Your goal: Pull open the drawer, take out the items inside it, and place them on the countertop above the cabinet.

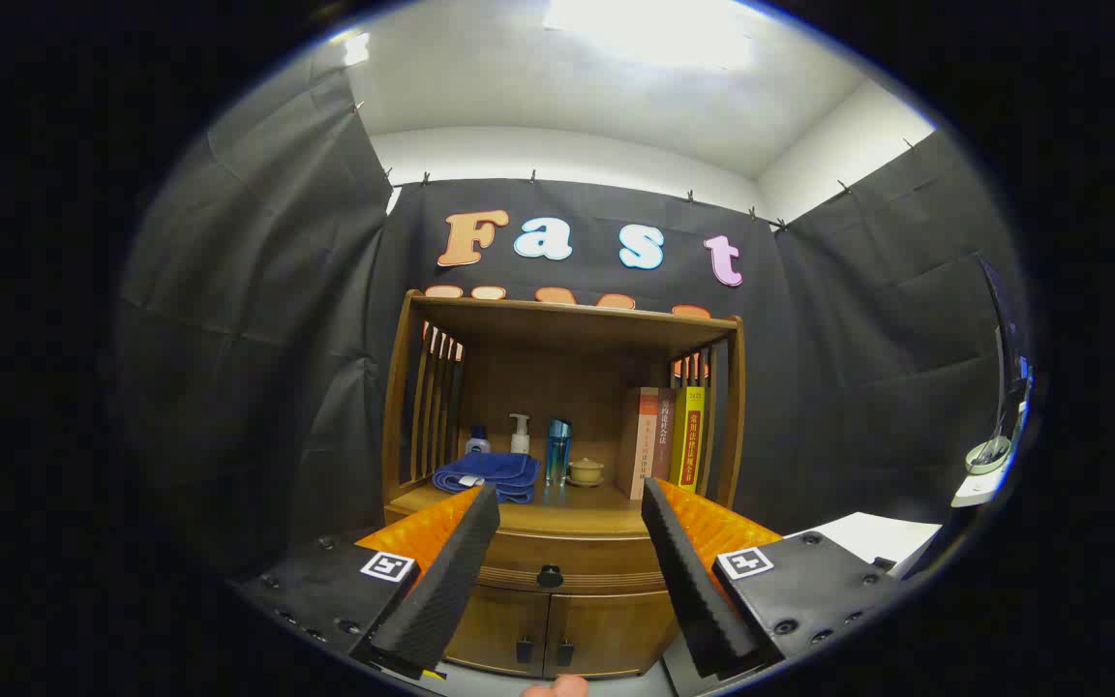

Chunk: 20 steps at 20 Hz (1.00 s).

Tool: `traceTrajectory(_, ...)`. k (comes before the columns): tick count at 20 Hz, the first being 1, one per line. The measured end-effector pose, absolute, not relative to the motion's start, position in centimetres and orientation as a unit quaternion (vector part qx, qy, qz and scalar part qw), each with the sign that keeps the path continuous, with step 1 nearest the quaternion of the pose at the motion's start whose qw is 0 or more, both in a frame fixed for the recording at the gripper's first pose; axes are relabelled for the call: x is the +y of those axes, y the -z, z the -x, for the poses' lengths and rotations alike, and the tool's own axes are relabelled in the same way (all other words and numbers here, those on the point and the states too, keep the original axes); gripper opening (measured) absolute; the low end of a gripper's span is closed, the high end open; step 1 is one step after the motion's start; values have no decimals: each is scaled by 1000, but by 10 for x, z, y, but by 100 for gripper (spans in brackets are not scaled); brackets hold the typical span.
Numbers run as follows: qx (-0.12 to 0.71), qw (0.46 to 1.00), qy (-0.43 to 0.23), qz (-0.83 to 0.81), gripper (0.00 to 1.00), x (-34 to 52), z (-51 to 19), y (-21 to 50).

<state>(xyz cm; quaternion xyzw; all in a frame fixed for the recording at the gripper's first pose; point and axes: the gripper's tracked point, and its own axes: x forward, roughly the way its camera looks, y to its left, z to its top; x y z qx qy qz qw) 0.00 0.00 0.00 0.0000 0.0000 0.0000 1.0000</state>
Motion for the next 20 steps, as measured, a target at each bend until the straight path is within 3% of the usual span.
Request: traceTrajectory(20, 7, 1000, 4, -9, 98, -5, 2, 3)
